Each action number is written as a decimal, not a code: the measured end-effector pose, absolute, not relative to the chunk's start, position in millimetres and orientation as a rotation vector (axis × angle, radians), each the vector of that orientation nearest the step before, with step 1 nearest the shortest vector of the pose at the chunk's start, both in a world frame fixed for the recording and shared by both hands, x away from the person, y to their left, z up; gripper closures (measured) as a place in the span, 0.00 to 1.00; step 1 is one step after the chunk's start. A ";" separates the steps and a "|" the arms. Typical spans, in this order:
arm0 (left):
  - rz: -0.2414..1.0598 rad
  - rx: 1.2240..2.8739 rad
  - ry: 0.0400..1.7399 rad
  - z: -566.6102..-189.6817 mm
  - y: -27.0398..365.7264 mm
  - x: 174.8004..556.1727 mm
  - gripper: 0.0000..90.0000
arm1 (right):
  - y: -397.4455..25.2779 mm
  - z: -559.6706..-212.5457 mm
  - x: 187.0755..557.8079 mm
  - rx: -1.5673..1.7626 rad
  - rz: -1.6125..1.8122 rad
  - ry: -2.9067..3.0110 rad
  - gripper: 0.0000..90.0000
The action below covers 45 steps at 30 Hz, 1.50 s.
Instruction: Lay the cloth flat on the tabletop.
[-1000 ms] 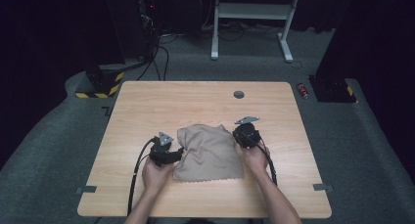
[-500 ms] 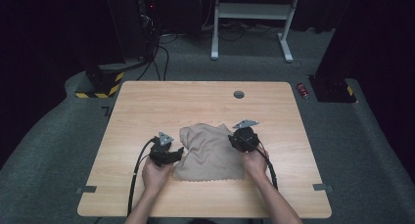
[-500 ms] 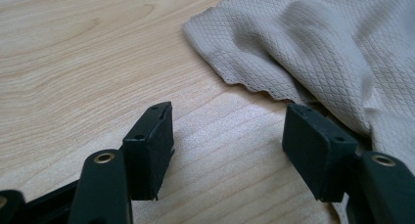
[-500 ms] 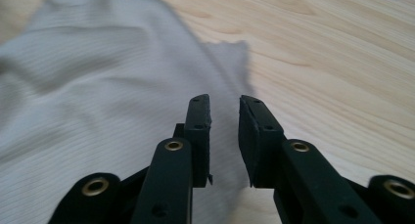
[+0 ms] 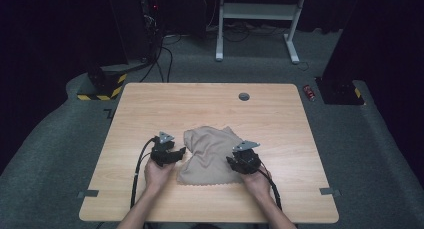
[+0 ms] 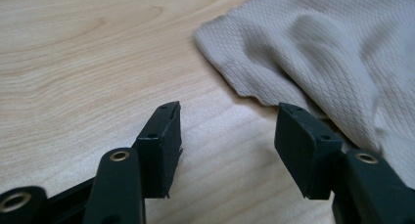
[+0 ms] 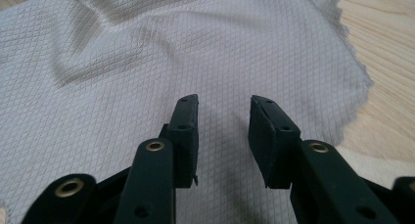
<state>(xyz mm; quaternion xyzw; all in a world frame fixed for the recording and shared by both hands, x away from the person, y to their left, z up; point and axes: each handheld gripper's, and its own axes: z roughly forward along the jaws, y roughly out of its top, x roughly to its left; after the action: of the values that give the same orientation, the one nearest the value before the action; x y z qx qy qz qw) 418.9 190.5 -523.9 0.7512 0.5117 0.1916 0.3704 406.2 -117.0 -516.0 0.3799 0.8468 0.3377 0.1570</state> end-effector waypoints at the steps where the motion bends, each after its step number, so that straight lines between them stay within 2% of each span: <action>1: 0.485 1.914 1.321 -524.0 191.2 420.2 0.48 | -118.0 -516.8 405.2 1.082 0.972 2.419 0.69; 4: 0.458 1.944 1.330 -519.8 188.0 427.7 0.48 | -118.2 -520.2 400.3 1.053 0.991 2.387 0.64; 13: 0.461 1.955 1.333 -519.7 175.7 440.1 0.50 | -122.5 -523.6 398.5 1.059 1.032 2.363 0.61; 15: 0.462 1.959 1.324 -519.4 174.4 440.4 0.59 | -122.1 -523.6 398.2 1.061 1.029 2.358 0.60; 21: 0.434 2.111 1.269 -511.3 163.6 452.6 0.87 | -122.1 -523.7 398.2 1.064 1.026 2.356 0.59; 25: 0.361 2.087 1.266 -512.1 164.8 456.3 1.00 | -122.2 -523.7 397.9 1.070 1.025 2.354 0.59; 27: 0.336 2.071 1.279 -512.3 168.5 457.7 1.00 | -122.3 -523.7 398.0 1.068 1.025 2.354 0.59; 34: 0.383 2.034 1.303 -501.5 181.3 459.6 1.00 | -122.6 -523.6 397.4 1.078 1.025 2.357 0.57; 42: 0.511 2.042 1.314 -474.5 186.6 480.7 1.00 | -122.8 -523.6 397.1 1.075 1.024 2.359 0.57; 45: 0.568 2.103 1.326 -476.9 183.7 488.3 1.00 | -122.7 -523.6 397.0 1.077 1.024 2.358 0.57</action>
<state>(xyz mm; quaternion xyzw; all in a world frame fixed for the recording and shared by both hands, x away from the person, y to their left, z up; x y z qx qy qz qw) 488.3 183.7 -476.9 0.7887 0.4976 0.2130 0.2915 397.0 -122.7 -523.6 0.3803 0.8328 0.3616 0.1761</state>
